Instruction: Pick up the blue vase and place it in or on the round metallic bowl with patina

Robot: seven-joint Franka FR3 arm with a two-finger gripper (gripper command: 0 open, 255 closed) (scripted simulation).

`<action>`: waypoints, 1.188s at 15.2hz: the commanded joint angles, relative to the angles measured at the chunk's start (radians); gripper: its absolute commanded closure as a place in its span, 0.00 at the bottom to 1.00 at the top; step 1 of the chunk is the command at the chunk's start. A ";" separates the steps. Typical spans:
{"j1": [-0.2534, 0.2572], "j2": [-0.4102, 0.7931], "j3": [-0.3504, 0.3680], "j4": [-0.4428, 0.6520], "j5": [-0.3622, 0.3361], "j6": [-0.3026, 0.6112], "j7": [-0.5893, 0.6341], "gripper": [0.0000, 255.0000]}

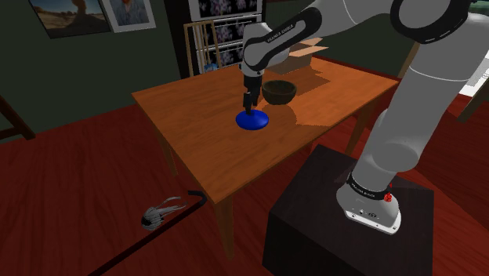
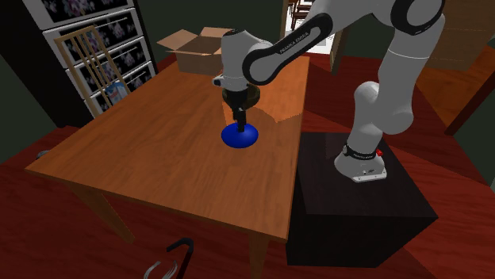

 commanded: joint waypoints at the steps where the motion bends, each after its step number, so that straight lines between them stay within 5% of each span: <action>1: 0.000 0.000 0.000 0.000 0.000 0.000 0.000 0.00; 2: 0.000 0.000 0.000 0.000 0.000 0.000 0.000 0.00; 3: 0.000 0.000 0.000 0.000 0.000 0.000 0.000 1.00; 12: 0.000 0.000 0.000 0.000 0.000 0.000 0.000 1.00; 18: 0.000 -0.034 0.000 0.045 -0.008 -0.078 0.009 1.00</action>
